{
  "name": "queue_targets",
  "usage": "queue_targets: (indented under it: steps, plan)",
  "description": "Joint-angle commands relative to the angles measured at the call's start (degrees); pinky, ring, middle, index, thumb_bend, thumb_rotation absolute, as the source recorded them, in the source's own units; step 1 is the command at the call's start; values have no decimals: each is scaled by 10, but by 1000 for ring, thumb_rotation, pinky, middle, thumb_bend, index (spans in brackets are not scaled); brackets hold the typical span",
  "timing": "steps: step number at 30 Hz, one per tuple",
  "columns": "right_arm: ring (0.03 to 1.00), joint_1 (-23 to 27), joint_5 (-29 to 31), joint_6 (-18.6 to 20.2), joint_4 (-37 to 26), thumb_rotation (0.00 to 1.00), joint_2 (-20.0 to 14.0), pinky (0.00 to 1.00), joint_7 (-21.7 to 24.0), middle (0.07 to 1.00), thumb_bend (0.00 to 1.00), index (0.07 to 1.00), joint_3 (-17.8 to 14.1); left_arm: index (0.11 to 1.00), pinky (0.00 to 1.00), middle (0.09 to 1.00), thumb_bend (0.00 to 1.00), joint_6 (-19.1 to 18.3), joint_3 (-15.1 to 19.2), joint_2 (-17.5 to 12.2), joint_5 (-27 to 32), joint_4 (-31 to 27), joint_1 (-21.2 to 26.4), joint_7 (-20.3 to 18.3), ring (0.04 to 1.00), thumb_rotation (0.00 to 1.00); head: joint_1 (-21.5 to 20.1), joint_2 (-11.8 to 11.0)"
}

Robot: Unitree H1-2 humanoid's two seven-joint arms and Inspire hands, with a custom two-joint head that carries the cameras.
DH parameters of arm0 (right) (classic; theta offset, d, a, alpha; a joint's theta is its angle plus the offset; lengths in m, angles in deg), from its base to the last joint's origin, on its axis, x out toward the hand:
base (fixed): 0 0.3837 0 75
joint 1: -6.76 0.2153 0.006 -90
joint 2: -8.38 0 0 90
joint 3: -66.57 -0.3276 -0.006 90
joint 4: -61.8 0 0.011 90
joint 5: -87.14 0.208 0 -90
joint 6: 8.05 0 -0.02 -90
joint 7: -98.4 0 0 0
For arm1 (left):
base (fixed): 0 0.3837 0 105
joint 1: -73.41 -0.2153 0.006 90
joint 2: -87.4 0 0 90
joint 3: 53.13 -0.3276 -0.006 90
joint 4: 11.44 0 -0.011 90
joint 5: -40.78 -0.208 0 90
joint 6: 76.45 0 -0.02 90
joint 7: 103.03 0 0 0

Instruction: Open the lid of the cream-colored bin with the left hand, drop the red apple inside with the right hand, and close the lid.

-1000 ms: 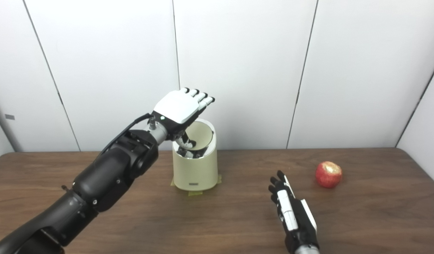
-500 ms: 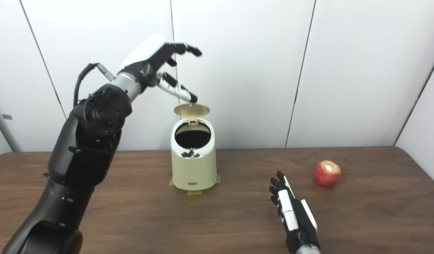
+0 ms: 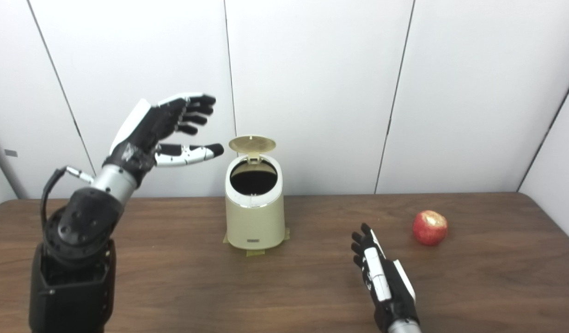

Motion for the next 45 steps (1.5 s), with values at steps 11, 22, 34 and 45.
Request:
queue_targets:
  steps: [11, 22, 34, 45]
  plan:
    - [965, 20, 19, -27, 1, 980, 10, 957, 1, 950, 745, 992, -15, 1000, 998, 999, 678, 2, 68, 32, 235, 36, -76, 73, 998, 992, -4, -5]
    - [916, 19, 17, -117, 26, 876, 34, 875, -20, 902, 693, 873, -35, 1000, 1000, 1000, 738, 91, 43, 12, 275, 96, -157, 132, 1000, 1000, 9, -9]
    - [907, 9, 25, -140, 21, 831, 41, 898, -20, 891, 674, 885, -35, 1000, 1000, 1000, 553, 137, 26, 13, 291, 109, -215, 178, 1000, 1000, 10, 7]
    - [968, 26, 47, -105, -4, 401, -12, 930, -2, 956, 800, 980, -43, 1000, 1000, 1000, 547, 165, 27, -22, 296, 88, -254, 195, 1000, 1000, -39, 48]
